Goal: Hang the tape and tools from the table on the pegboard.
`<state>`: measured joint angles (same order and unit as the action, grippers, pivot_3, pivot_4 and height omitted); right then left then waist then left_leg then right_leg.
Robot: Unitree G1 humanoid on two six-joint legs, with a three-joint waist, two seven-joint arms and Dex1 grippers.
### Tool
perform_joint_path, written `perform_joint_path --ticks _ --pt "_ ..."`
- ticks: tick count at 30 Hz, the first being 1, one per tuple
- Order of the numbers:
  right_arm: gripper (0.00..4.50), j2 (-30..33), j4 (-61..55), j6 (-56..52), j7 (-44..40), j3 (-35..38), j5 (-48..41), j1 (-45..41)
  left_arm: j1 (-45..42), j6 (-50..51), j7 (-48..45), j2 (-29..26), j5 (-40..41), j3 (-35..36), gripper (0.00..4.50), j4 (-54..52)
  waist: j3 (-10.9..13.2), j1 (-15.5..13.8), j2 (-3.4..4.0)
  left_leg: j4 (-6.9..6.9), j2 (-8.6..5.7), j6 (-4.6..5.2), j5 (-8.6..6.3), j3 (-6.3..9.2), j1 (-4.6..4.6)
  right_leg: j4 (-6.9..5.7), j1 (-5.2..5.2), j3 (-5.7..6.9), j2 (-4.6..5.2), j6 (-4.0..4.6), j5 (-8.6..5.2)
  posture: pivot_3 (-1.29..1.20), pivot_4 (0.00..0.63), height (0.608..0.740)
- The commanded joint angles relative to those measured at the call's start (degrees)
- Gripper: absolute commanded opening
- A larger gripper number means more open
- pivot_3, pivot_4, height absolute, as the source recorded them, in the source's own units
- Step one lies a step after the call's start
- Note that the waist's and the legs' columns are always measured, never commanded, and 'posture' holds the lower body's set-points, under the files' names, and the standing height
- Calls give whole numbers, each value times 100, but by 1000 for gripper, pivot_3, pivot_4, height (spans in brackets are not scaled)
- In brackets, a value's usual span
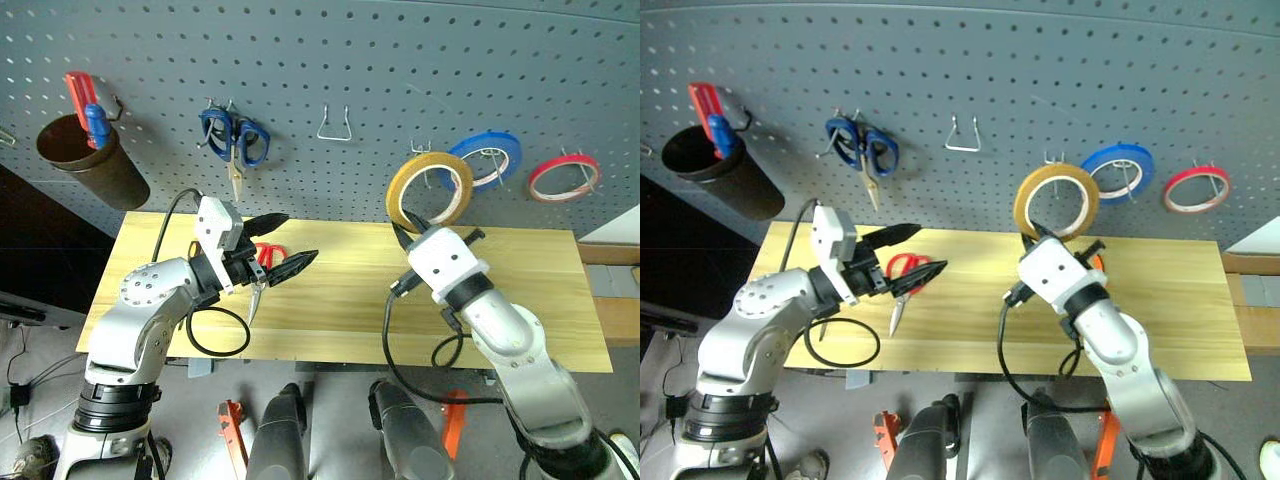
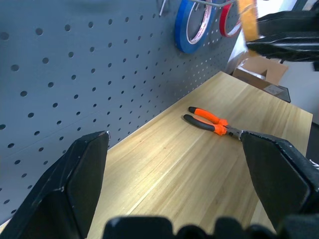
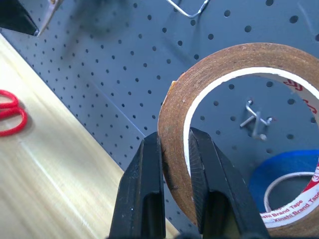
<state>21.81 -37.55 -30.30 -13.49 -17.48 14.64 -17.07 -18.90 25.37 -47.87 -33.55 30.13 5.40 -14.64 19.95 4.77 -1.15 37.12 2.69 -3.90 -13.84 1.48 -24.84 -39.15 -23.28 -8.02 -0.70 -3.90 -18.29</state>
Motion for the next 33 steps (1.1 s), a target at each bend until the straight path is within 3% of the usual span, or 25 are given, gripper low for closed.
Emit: perform_joint_path --ticks 1,9,12,19,22,27,33 --pt "131 -211 506 503 58 67 -27 -187 -59 -147 45 32 15 99 4500 -94 2 -3 -3 0 0 1 0 0 0 -2 0 4 0 0 0 -71 389 740" --pt "131 -472 1424 1009 3 227 -58 -426 -110 -266 27 86 36 106 4500 -82 8 -14 -9 -2 0 0 1 2 -1 -5 0 41 11 2 1 -58 383 740" --pt "1097 -475 1274 1002 -54 280 -81 -127 -70 -292 14 79 36 103 4500 -109 8 -17 -10 -4 1 1 1 6 -2 -10 0 69 20 2 1 -60 382 740" --pt "3523 -166 131 613 -402 403 -74 1516 74 -623 -324 -139 -259 -57 4500 61 11 -60 -12 -5 -2 2 0 9 -2 -17 0 79 32 3 0 -73 379 740" --pt "4449 -428 -70 -183 -380 614 -247 1818 60 -768 -485 -175 -386 -170 4500 234 13 -43 -16 -2 -3 1 3 9 0 -22 0 81 32 3 0 -93 381 740" --pt "4449 -824 626 -1403 -285 1115 -451 1030 -30 -942 -820 -225 -565 -418 4500 410 29 5 -23 -2 -6 -9 35 12 7 -44 0 87 22 19 16 -105 385 740" --pt "4449 -988 2864 -1901 85 2121 -871 -455 -212 -864 -956 -150 -479 -500 4500 493 45 -3 -33 -6 -4 -8 53 14 8 -50 -4 90 16 24 29 -96 384 740"
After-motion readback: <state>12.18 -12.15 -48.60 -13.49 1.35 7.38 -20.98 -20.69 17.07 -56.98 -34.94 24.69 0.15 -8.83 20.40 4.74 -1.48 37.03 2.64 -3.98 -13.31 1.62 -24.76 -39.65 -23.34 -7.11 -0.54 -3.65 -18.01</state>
